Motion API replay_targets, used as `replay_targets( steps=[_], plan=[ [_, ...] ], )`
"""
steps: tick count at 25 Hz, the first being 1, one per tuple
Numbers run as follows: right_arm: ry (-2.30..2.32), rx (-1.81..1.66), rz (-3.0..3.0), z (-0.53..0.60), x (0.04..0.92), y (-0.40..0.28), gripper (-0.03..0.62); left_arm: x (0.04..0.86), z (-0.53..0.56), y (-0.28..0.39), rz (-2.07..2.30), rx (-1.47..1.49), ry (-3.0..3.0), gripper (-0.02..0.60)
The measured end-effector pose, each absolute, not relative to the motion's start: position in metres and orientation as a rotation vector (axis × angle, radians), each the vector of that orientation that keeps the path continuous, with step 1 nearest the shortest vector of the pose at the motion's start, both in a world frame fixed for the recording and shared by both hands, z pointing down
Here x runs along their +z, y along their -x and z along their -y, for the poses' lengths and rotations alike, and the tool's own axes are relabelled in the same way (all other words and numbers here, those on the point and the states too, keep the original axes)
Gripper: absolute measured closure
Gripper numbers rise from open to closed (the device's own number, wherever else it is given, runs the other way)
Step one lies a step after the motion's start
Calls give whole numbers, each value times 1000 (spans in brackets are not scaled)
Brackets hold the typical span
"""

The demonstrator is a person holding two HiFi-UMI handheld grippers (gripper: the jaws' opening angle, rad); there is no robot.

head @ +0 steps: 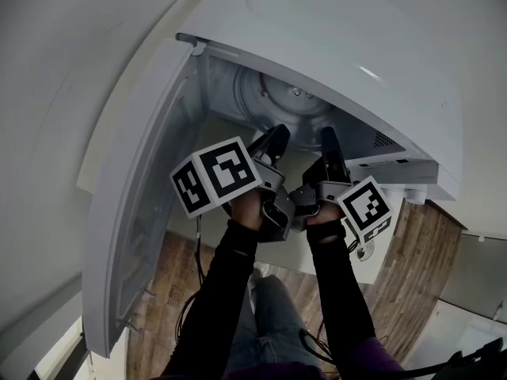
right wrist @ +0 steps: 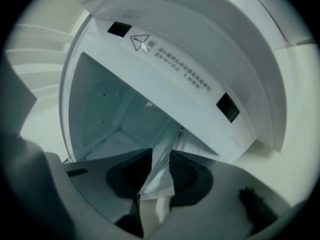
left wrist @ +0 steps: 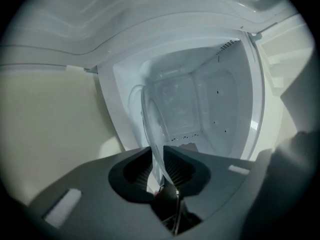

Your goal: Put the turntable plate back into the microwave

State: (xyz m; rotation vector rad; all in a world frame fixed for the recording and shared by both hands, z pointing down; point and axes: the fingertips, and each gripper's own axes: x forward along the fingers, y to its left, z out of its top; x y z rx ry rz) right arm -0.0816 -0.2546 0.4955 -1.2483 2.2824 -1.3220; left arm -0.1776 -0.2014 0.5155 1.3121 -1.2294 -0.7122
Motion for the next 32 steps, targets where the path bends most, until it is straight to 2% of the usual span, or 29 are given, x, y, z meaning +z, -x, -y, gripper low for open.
replay_targets(
  steps=[6, 15, 32],
  plan=[
    [1252, -1324, -2410, 248, 498, 88, 453, 511, 205, 186, 1242, -752, -1300, 514],
    [1237, -1418, -2433, 235, 503, 98, 436, 513, 211, 204, 1259, -778, -1257, 529],
    [1168, -1380, -2579, 227, 504, 102, 474, 518, 228, 209, 1331, -730, -1240, 530]
  ],
)
